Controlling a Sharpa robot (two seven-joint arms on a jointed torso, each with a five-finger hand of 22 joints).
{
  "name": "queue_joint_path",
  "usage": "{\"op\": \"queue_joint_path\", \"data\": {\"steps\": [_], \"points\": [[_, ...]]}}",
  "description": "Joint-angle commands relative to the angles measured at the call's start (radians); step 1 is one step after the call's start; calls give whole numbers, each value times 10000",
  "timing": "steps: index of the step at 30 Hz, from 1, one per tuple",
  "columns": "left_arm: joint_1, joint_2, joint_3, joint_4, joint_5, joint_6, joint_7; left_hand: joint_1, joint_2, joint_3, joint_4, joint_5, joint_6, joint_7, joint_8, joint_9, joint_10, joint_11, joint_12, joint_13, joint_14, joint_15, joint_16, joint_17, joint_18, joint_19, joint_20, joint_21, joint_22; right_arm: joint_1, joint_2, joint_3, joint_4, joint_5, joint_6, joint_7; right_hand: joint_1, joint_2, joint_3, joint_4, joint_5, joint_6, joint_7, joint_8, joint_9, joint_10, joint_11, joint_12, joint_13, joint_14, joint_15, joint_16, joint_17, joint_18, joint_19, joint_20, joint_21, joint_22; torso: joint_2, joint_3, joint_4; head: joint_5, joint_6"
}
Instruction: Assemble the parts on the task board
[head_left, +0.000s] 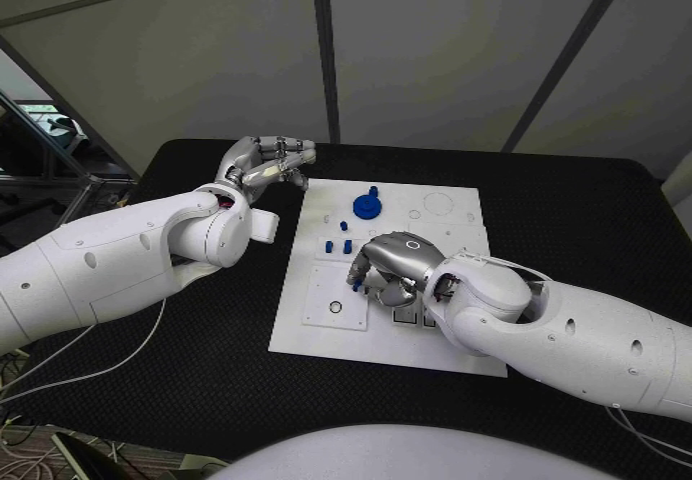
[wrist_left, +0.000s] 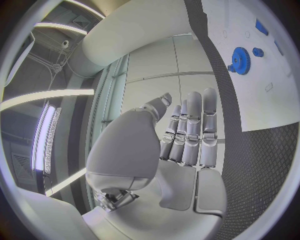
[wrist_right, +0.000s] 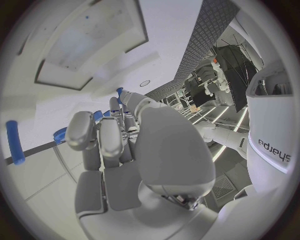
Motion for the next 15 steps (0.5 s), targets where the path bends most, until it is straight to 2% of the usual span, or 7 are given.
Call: {"op": "queue_joint_path", "data": {"steps": [1, 9, 12, 15], "points": [[17, 16, 10, 5, 24, 133, 11, 50, 102, -62, 24, -11, -26, 29, 39, -8, -83, 28, 62, 12, -67, 23, -49, -12, -19, 57, 39, -56, -13, 4, -12, -76, -14, -158, 244, -57, -30, 53, -4, -60, 55, -4, 58, -35, 14, 252, -235, 1, 11, 373, -27, -49, -9, -139, -5, 0, 34, -9, 1, 1, 1, -2, -10], [17, 31, 10, -9, 24, 149, 5, 65, 112, -68, 18, -10, -33, 31, 41, -9, -95, 30, 68, 13, -71, 24, -51, -15, -19, 62, 39, -64, -20, 4, 22, -140, -28, -196, 300, -6, -120, 32, -22, -75, 35, -68, 82, -77, 5, 176, -211, -63, 13, 363, -5, -59, -45, -132, -45, 16, 14, -38, 3, 1, 1, 0, -24], [17, 37, 10, -19, 24, 149, 2, 65, 112, -68, 18, -10, -33, 31, 41, -9, -95, 30, 68, 13, -71, 24, -51, -15, -19, 62, 39, -64, -20, 4, 46, -152, -43, -188, 365, 67, -481, -108, -93, 35, 136, -526, 262, -343, -94, -380, -25, -429, -114, 340, 152, -81, -132, -119, -161, 120, -73, -150, 2, 3, -10, -3, -17], [17, 36, 10, -23, 24, 148, -4, 65, 112, -68, 18, -10, -33, 31, 41, -9, -95, 30, 68, 13, -71, 24, -51, -15, -19, 62, 39, -64, -20, 4, 51, -160, -47, -183, 312, 54, -782, -308, -233, 130, 53, -944, 255, -503, -179, -867, 82, -639, -236, 317, 256, -87, -193, -75, -307, 234, -215, -336, 6, 6, -10, -15, -10]]}}
